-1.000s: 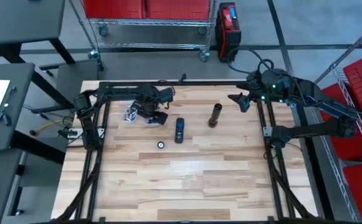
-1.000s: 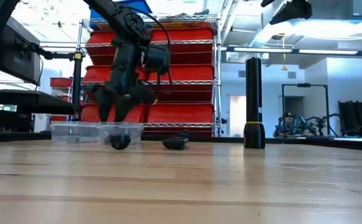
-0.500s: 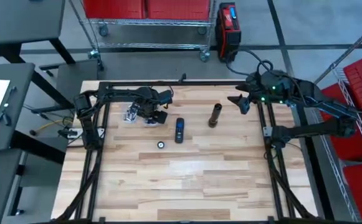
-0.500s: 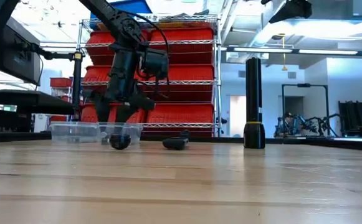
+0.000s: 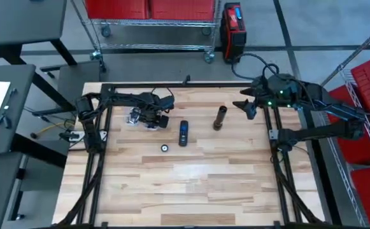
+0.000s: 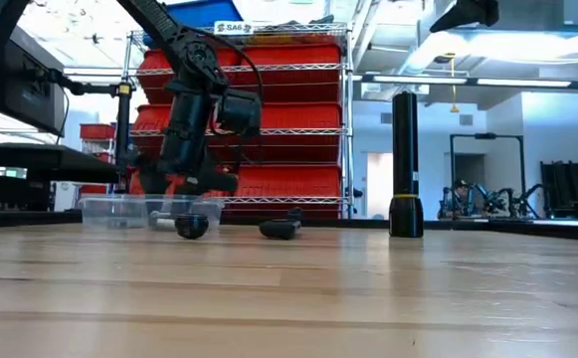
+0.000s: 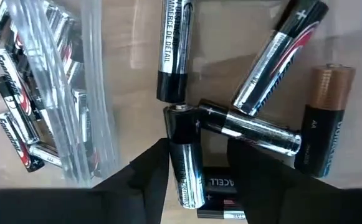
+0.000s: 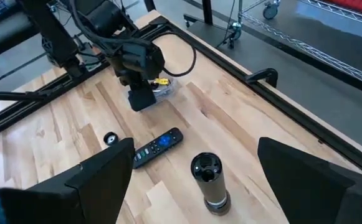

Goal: Insert battery
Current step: Insert the silver battery into the flashlight battery compartment

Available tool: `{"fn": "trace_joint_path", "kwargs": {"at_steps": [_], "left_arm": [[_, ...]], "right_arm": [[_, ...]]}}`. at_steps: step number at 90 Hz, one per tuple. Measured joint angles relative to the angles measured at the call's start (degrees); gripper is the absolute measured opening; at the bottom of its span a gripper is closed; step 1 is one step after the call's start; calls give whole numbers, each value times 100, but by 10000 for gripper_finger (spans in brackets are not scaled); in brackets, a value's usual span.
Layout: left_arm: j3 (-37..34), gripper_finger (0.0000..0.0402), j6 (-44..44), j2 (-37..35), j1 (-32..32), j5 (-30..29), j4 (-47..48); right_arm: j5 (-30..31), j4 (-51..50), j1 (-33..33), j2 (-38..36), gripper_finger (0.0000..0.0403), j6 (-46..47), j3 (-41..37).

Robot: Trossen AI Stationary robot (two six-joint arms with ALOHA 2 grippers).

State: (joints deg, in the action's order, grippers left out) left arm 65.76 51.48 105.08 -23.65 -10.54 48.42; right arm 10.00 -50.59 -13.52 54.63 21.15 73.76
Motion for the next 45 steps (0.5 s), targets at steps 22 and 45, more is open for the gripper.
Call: {"fn": "trace_joint_path", "kwargs": {"at_steps": [22, 45], "left_arm": [[63, 79, -303, 2, 44, 66, 10], [393, 32, -845, 2, 44, 132, 217]], "right_arm": [[2, 0, 0, -2, 329, 0, 0], [3, 0, 0, -2, 329, -2, 6]]}}
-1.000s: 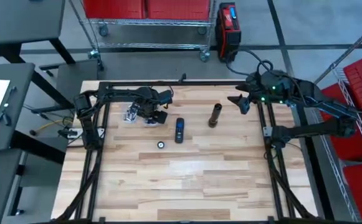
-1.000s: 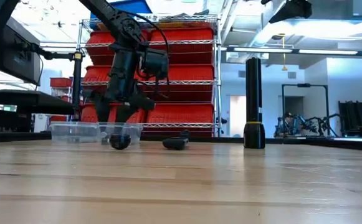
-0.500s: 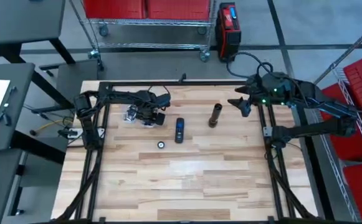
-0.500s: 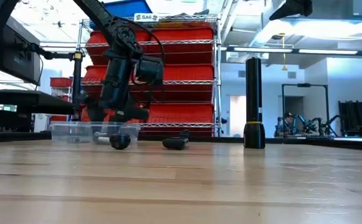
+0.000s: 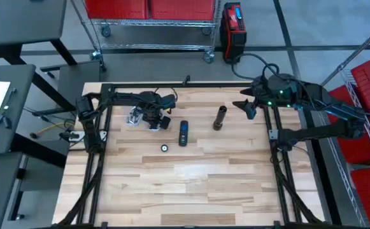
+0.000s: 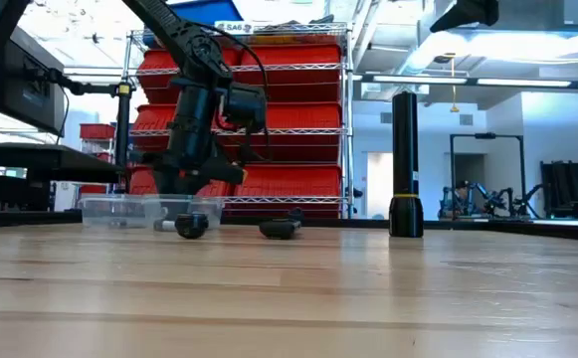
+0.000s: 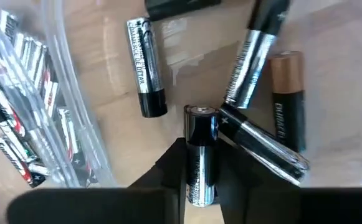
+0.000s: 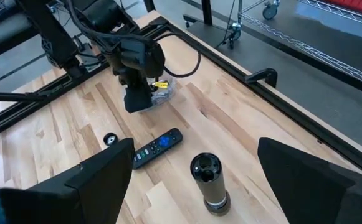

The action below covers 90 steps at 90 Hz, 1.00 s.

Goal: Insert battery
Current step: Insert the silver battery into the flashlight battery compartment

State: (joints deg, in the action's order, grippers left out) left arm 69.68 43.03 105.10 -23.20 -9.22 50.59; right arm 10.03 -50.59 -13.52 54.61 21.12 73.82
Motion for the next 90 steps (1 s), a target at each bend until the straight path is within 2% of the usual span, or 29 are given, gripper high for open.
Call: {"fn": "trace_joint_path", "kwargs": {"at_steps": [13, 25, 35, 46, 54, 61, 73, 90], "left_arm": [[222, 39, -249, 0, 9, 35, 184], [561, 39, -773, -2, 9, 176, 535], [1043, 37, -1387, -2, 9, 350, 963], [1749, 37, -1857, -6, 9, 361, 1444], [2332, 37, -2209, -7, 9, 359, 1621], [2856, 37, -2484, -9, 9, 359, 1709], [3768, 37, -2840, -15, 9, 360, 2034], [4826, 37, -3205, -15, -2, 359, 2599]], "right_arm": [[-2, -131, 0, 2, 329, -6, 62], [-243, -767, 3, -34, 329, -57, 479], [-262, -1083, 4, -259, 329, -55, 745], [-261, -1333, -2, -611, 329, 211, 567], [-269, -1476, 4, -854, 329, 522, 95], [-291, -1049, 17, -1051, 329, 764, -537], [-379, 355, 269, -1448, 329, 1033, -1898], [-37, 2747, 635, -2075, 329, 1033, -3849]]}}
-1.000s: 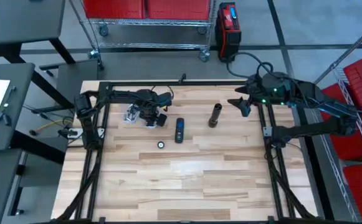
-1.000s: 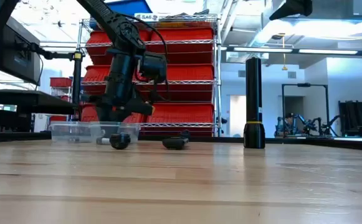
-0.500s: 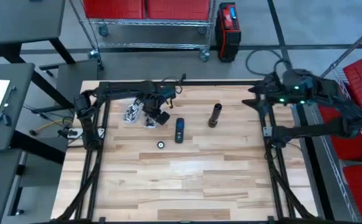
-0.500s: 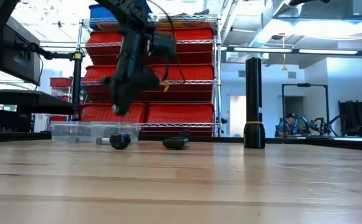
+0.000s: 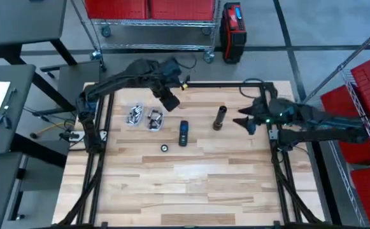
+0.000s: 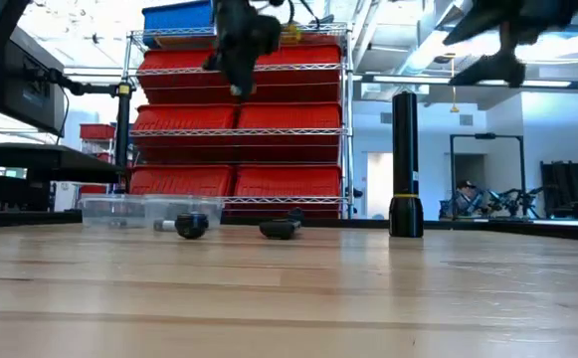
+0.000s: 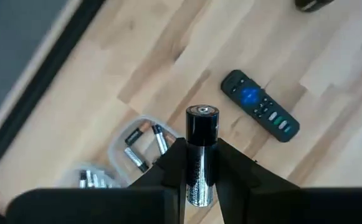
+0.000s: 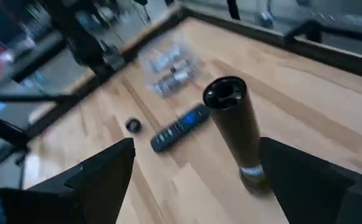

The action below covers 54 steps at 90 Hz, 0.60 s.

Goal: Insert battery
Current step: Insert the silver battery into the flashlight battery compartment

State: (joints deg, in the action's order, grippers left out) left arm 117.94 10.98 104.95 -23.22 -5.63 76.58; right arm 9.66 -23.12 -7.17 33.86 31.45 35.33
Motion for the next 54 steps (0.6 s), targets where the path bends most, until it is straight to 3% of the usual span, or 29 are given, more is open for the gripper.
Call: {"fn": "trace_joint_path", "kwargs": {"at_steps": [15, 26, 54], "left_arm": [[746, 37, -132, -4, -34, 0, 464], [1175, 37, -153, -4, -74, -1, 682], [1699, 37, -248, -7, -127, 0, 776]], "right_arm": [[479, 1586, 366, -208, 329, -201, -1443], [845, 2097, 334, -25, 329, -575, -2211], [731, 2307, -12, 187, 329, -1071, -2348]]}}
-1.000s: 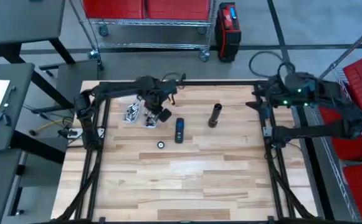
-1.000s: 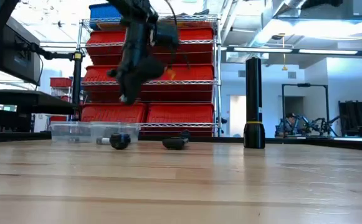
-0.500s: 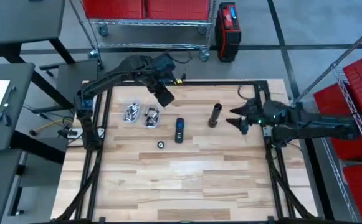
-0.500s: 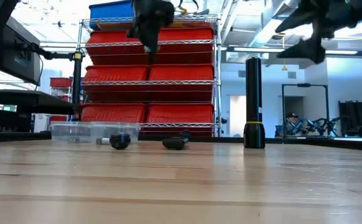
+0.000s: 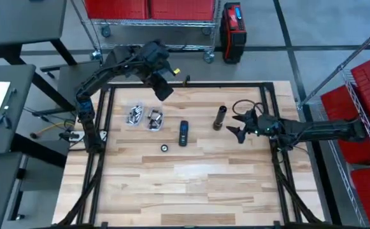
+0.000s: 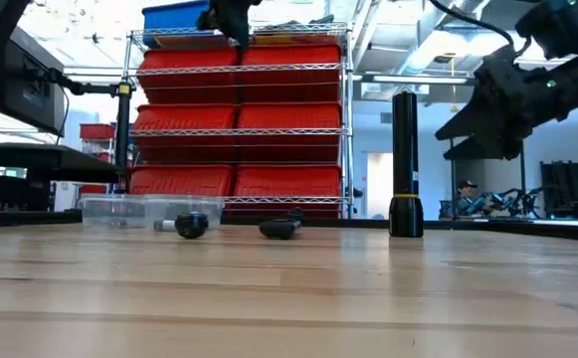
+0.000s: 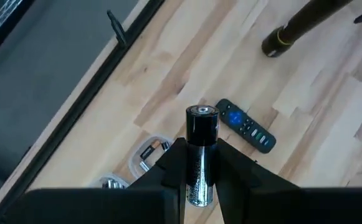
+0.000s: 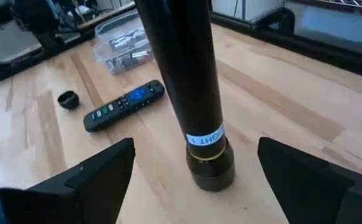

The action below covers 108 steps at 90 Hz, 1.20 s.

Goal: Insert battery
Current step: Insert the silver battery into the flashlight battery compartment

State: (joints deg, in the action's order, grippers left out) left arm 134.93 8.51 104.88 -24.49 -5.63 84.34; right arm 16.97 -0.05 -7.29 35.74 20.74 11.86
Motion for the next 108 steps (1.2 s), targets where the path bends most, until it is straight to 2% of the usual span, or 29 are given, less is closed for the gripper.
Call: {"fn": "trace_joint_path", "kwargs": {"at_steps": [7, 29, 42, 60, 86, 97, 108], "left_arm": [[0, 37, -63, 1, 0, 0, -11], [0, 37, -78, 5, 0, 0, -20], [0, 37, -81, 7, 0, 0, -22], [0, 37, -85, 7, 0, 0, -25], [0, 37, -336, 7, 0, 0, -29], [0, 37, -338, 7, 0, 0, -31], [0, 37, -378, 7, 0, 0, -33]], "right_arm": [[-88, 138, 0, 197, 329, -168, -71], [13, 1514, -55, 1175, 329, -613, -190], [15, 2031, -230, 1927, 329, -768, -194], [15, 3234, -524, 2699, 329, -1074, -176], [-341, 3385, -716, 3557, 325, -1490, 283], [-350, 3350, -752, 3766, 290, -1496, 476], [-361, 3352, -752, 3811, 203, -1487, 522]]}}
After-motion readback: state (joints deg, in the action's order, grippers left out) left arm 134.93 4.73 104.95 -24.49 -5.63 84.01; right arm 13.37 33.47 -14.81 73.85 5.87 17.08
